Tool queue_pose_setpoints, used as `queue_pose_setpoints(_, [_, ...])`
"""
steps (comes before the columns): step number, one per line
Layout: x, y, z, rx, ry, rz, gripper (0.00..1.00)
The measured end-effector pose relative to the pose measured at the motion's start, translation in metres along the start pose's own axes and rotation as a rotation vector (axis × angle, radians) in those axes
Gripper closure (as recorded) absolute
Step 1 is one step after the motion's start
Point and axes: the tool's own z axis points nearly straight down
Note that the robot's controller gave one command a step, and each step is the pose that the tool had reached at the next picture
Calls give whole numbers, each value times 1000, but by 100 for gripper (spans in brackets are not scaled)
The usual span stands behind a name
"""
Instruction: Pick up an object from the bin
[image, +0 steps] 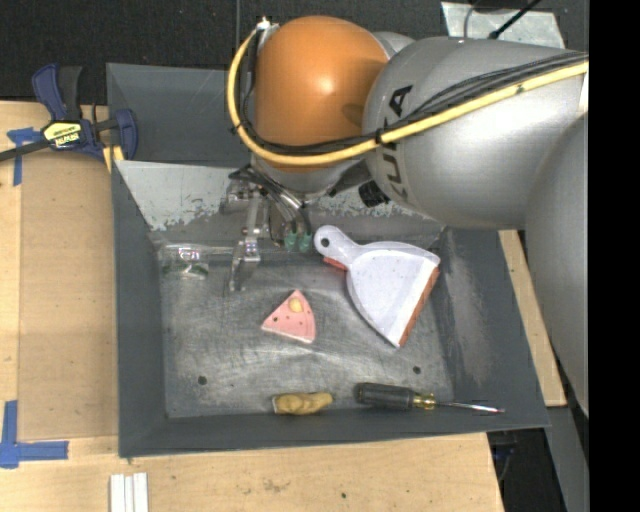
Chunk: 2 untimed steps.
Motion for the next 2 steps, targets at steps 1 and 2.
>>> queue_pose_setpoints(1, [-11,8,66,-1,-3,87,0])
queue_pose_setpoints(2, [-18,11,96,2,5,135,0])
